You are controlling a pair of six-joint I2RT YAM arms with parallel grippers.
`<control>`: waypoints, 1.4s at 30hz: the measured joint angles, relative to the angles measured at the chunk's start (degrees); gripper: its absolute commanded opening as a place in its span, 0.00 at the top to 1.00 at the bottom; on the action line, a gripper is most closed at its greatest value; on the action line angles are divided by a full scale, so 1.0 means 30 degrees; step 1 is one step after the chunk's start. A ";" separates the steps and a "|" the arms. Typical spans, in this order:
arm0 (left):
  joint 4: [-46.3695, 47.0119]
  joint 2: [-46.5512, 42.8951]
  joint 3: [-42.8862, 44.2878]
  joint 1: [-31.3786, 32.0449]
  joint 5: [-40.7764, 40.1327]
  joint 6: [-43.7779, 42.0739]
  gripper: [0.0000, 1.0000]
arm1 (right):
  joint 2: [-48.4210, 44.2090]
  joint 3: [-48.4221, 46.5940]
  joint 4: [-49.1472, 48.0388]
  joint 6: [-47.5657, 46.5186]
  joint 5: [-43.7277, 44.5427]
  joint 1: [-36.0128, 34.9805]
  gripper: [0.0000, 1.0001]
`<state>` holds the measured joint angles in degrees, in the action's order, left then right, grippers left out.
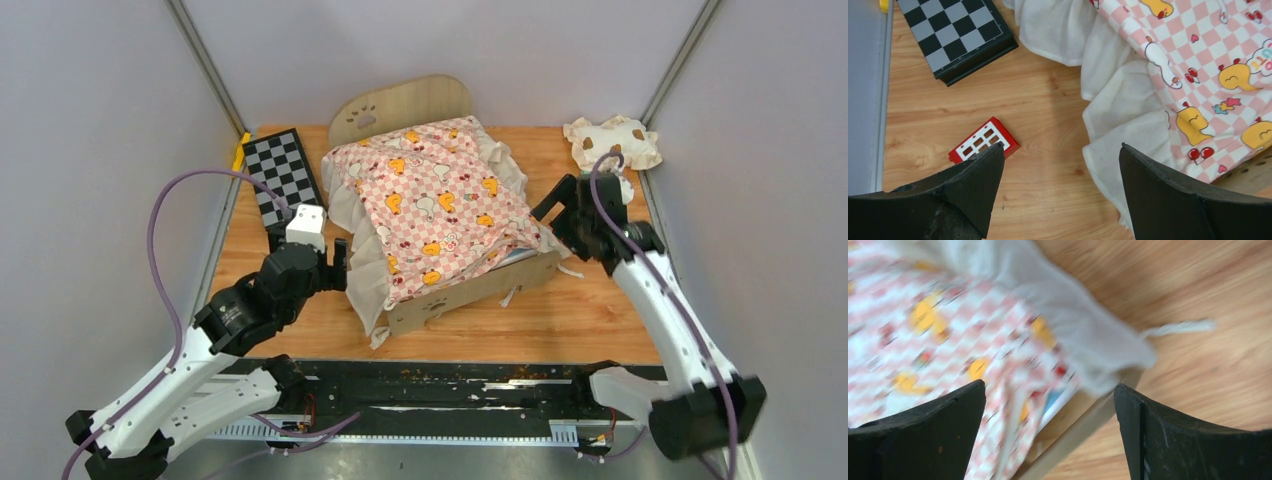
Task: Set up the pet bed
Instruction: Move the bed frame to the center of the board.
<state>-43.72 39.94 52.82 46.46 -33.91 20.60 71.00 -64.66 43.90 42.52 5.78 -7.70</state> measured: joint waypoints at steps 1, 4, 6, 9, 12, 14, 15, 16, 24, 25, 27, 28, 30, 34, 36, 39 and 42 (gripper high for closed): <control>-0.0109 -0.0109 -0.0182 0.0000 -0.0095 -0.0080 0.09 | -0.1588 0.0495 0.0204 0.1253 0.0583 -0.1071 0.01; -0.0262 -0.0503 -0.0780 0.0000 -0.0415 -0.0277 0.09 | -0.5442 0.1676 0.0393 0.4656 0.2237 -0.4299 0.07; -0.0364 -0.0823 -0.1246 0.0000 -0.0517 -0.0357 0.09 | -0.7016 0.2339 0.0874 0.6885 0.3621 -0.5974 0.09; -0.0532 -0.1311 -0.1836 0.0000 -0.0517 -0.0423 0.09 | -0.6645 0.3213 0.1443 0.9282 0.5020 -0.7584 0.08; -0.0619 -0.1683 -0.2135 0.0000 -0.0495 -0.0466 0.09 | -0.3774 0.3424 0.1953 1.1009 0.5778 -0.9260 0.07; -0.0619 -0.1851 -0.2149 0.0000 -0.0517 -0.0466 0.09 | -0.1617 0.3366 0.2135 1.1868 0.6084 -1.0462 0.07; -0.0612 -0.1960 -0.2178 0.0000 -0.0517 -0.0466 0.09 | -0.0816 0.3257 0.2324 1.2262 0.6222 -1.0987 0.08; -0.0612 -0.2098 -0.2229 0.0000 -0.0525 -0.0466 0.09 | -0.0102 0.3031 0.2623 1.2721 0.6368 -1.1533 0.10; -0.0619 -0.2841 -0.2397 0.0000 -0.0787 -0.0459 0.08 | 0.1107 0.2718 0.2994 1.5110 0.6958 -1.2917 0.48; -0.0619 -0.2827 -0.2404 0.0000 -0.0794 -0.0459 0.08 | 0.1100 0.2834 0.2973 1.5132 0.7074 -1.2917 0.53; -0.0627 -0.2820 -0.2426 0.0000 -0.0809 -0.0459 0.08 | 0.0976 0.3089 0.2375 1.5081 0.7388 -1.2910 0.67; -0.0627 -0.2820 -0.2426 0.0000 -0.0816 -0.0452 0.08 | 0.0882 0.3184 0.2091 1.4928 0.7504 -1.2881 0.75; -0.0619 -0.2820 -0.2433 0.0000 -0.0867 -0.0444 0.08 | 0.0641 0.3271 0.2127 1.4914 0.7373 -1.2546 0.99; -0.0627 -0.2827 -0.2433 0.0000 -0.0954 -0.0401 0.08 | -0.0270 0.3526 0.3162 1.3806 0.7497 -1.0316 1.00; -0.0627 -0.2834 -0.2433 0.0000 -0.1086 -0.0386 0.08 | -0.0911 0.3818 0.3279 1.1635 0.7242 -0.9296 1.00; -0.0634 -0.2900 -0.2433 0.0000 -0.1268 -0.0328 0.08 | -0.1639 0.4189 0.3031 0.7810 0.6280 -0.7890 1.00; -0.0641 -0.3016 -0.2433 0.0000 -0.1421 -0.0262 0.08 | -0.1370 0.4022 0.2171 0.3628 0.4801 -0.6098 1.00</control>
<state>-45.65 30.89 45.52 46.46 -38.17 19.81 66.89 -52.60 50.41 53.41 20.18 -26.00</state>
